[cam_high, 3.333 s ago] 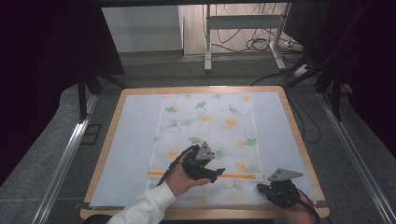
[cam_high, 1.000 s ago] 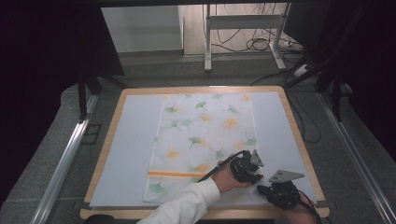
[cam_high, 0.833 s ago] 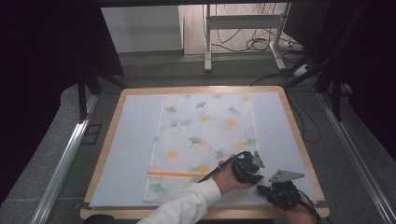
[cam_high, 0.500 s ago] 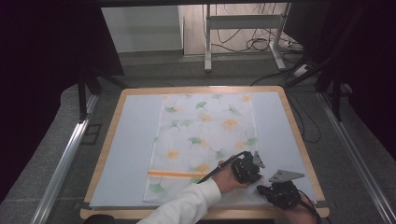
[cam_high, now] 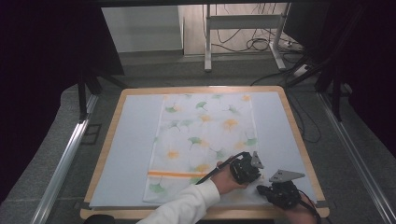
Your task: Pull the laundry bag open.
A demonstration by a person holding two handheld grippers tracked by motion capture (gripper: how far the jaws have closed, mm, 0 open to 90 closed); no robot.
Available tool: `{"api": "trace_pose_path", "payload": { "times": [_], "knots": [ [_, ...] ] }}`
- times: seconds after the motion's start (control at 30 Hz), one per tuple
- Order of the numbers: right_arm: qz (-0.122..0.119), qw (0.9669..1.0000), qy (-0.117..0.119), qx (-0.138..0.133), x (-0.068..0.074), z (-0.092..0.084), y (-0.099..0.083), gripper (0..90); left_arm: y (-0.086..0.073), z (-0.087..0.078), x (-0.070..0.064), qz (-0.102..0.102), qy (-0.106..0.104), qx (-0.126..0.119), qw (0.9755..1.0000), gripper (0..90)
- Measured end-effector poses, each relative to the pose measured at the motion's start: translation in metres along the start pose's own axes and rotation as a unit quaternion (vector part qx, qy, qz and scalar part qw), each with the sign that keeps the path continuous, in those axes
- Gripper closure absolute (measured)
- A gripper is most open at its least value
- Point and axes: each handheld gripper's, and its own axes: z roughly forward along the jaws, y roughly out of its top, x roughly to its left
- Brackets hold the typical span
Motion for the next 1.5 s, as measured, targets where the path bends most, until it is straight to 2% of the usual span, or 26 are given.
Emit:
{"api": "trace_pose_path", "payload": {
  "times": [0.6,0.7,0.97,1.13,1.2,1.23,1.37,1.5],
  "knots": [
    [0.002,1.0000,0.000,-0.001,0.000,0.001,0.000,87.9,-0.002,-0.002,0.001,0.001,-0.001,0.003,1.0000,84.7],
    [0.015,0.9999,0.000,0.000,-0.001,0.001,0.000,89.0,-0.003,-0.004,0.002,0.003,0.000,0.005,1.0000,84.7],
    [0.028,0.9996,0.005,0.003,-0.002,0.000,0.001,89.1,-0.005,-0.004,0.001,0.001,0.000,0.006,1.0000,84.9],
    [0.029,0.9993,-0.018,-0.015,-0.005,0.002,0.008,89.1,-0.004,-0.003,0.002,0.006,-0.001,0.006,1.0000,84.9],
    [0.028,0.9990,-0.032,-0.012,-0.007,0.006,0.011,89.1,-0.004,-0.003,0.002,0.005,-0.001,0.008,1.0000,84.9],
    [0.035,0.9989,-0.031,-0.002,-0.008,0.008,0.011,89.1,-0.004,-0.003,0.002,0.006,-0.001,0.008,1.0000,84.9],
    [0.058,0.9980,-0.024,-0.008,-0.012,0.008,0.009,89.3,-0.004,-0.004,0.001,0.007,0.003,0.013,0.9999,84.9],
    [0.064,0.9978,-0.017,-0.009,-0.014,0.008,0.008,89.4,-0.005,-0.006,0.002,0.006,0.007,0.015,0.9998,84.9]
  ]
}}
